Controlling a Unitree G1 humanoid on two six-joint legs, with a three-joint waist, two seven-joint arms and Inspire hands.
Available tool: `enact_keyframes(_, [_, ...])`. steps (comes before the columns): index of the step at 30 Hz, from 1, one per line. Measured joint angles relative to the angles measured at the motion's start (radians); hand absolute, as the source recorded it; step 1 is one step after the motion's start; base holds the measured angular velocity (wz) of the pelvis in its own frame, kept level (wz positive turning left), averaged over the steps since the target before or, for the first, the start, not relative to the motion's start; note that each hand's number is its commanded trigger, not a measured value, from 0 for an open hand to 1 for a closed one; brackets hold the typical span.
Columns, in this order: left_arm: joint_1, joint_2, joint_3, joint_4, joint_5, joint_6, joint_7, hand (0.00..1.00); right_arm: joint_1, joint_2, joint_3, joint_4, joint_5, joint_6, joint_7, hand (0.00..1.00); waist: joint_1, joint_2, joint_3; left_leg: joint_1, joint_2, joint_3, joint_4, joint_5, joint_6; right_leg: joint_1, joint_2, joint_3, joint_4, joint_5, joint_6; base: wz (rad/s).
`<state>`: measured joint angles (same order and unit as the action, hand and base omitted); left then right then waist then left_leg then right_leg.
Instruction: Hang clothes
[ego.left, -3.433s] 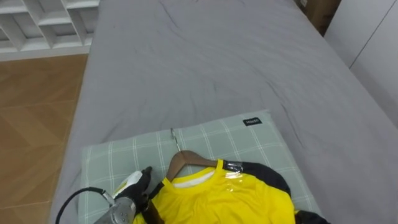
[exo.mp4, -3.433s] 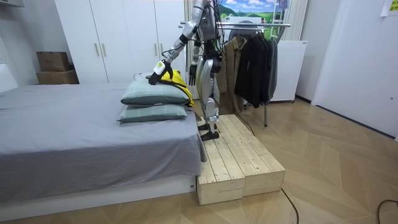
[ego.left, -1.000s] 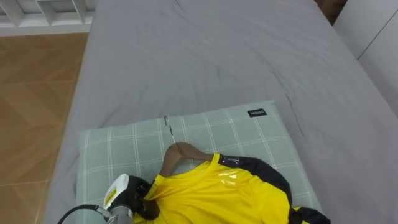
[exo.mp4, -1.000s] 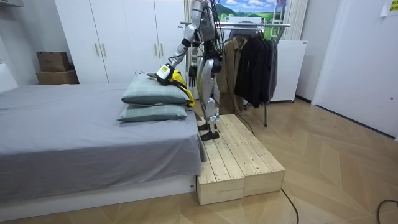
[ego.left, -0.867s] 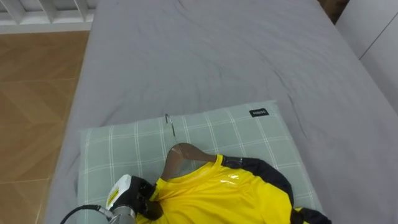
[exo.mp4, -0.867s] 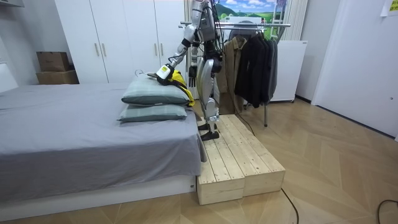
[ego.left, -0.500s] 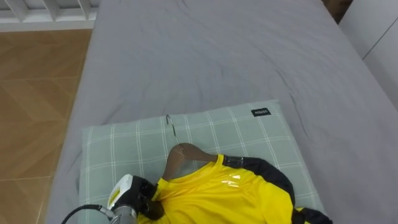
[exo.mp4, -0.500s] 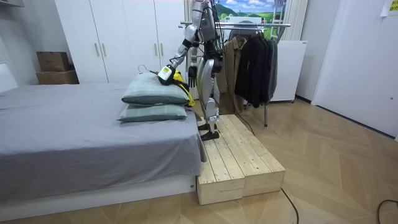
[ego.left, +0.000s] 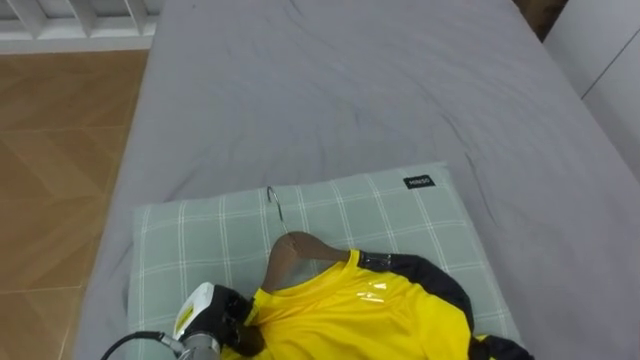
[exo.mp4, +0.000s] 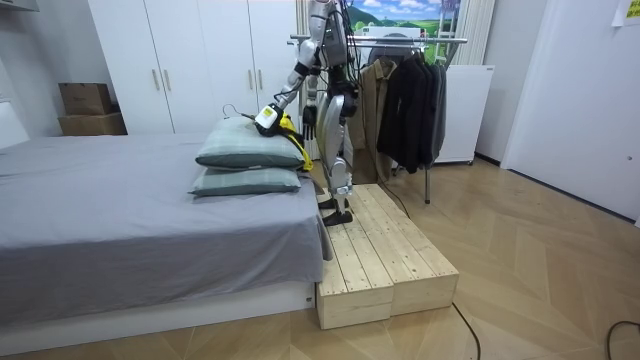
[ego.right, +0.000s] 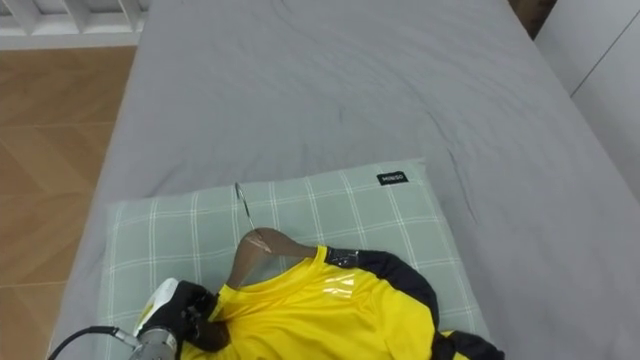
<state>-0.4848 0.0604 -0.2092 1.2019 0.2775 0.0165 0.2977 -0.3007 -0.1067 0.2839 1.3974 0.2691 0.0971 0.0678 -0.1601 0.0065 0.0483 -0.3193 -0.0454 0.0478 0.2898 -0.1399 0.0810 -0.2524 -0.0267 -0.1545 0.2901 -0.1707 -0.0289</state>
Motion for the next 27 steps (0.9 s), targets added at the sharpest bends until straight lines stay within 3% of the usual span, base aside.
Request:
enact_keyframes(6, [0.028, -0.001, 0.0, -0.004, -0.038, -0.002, -0.006, 1.0, 0.007, -0.001, -0.001, -0.004, -0.006, 0.001, 0.002, 0.0, 0.0, -0.006, -0.004, 0.02, -0.002, 0.0, 0.001, 0.0, 0.0, 0.024, -0.005, -0.012, -0.001, -0.005, 0.0, 0.02])
enact_keyframes(11, [0.077, -0.001, -0.003, -0.007, -0.052, -0.013, -0.024, 1.0, 0.038, -0.005, -0.003, -0.004, -0.004, -0.01, 0.009, 0.0, 0.001, -0.018, -0.0168, 0.071, -0.005, -0.007, -0.015, 0.0, 0.0, 0.079, -0.002, -0.014, -0.022, -0.01, 0.0, 0.05])
enact_keyframes(12, [0.092, 0.001, -0.004, -0.011, -0.063, -0.015, -0.03, 1.0, 0.043, -0.006, -0.004, -0.003, -0.002, -0.014, 0.009, 0.0, 0.001, -0.018, -0.0226, 0.079, -0.005, -0.007, -0.017, 0.0, 0.0, 0.088, -0.002, -0.014, -0.025, -0.01, 0.0, 0.0])
enact_keyframes(14, [0.11, 0.001, -0.004, -0.023, -0.09, -0.016, -0.043, 1.0, 0.05, -0.007, -0.004, 0.003, 0.001, -0.023, 0.01, 0.0, 0.001, -0.019, -0.0227, 0.1, -0.007, -0.012, -0.024, 0.0, 0.0, 0.116, -0.001, -0.019, -0.042, -0.01, 0.001, 0.08])
enact_keyframes(17, [0.173, 0.005, -0.001, -0.106, -0.109, -0.018, -0.074, 1.0, 0.074, -0.013, -0.023, 0.003, 0.0, -0.049, 0.023, 0.0, 0.002, -0.018, -0.0316, 0.122, -0.008, -0.022, -0.032, 0.0, -0.001, 0.153, 0.0, -0.033, -0.073, -0.007, 0.002, 0.13])
enact_keyframes(21, [0.277, 0.022, -0.004, -0.334, -0.11, -0.017, -0.121, 1.0, 0.124, -0.029, -0.081, 0.002, -0.001, -0.067, 0.045, 0.0, 0.006, -0.014, -0.0409, 0.142, -0.015, -0.038, -0.036, 0.0, -0.001, 0.183, -0.001, -0.042, -0.087, -0.003, 0.006, 0.12])
enact_keyframes(27, [0.313, 0.068, -0.001, -0.423, -0.107, -0.031, -0.153, 1.0, 0.186, -0.034, -0.123, -0.002, -0.029, -0.089, 0.054, 0.0, 0.018, -0.012, -0.0431, 0.22, -0.017, -0.04, -0.07, -0.001, -0.001, 0.257, -0.001, -0.036, -0.107, -0.003, 0.007, -0.02])
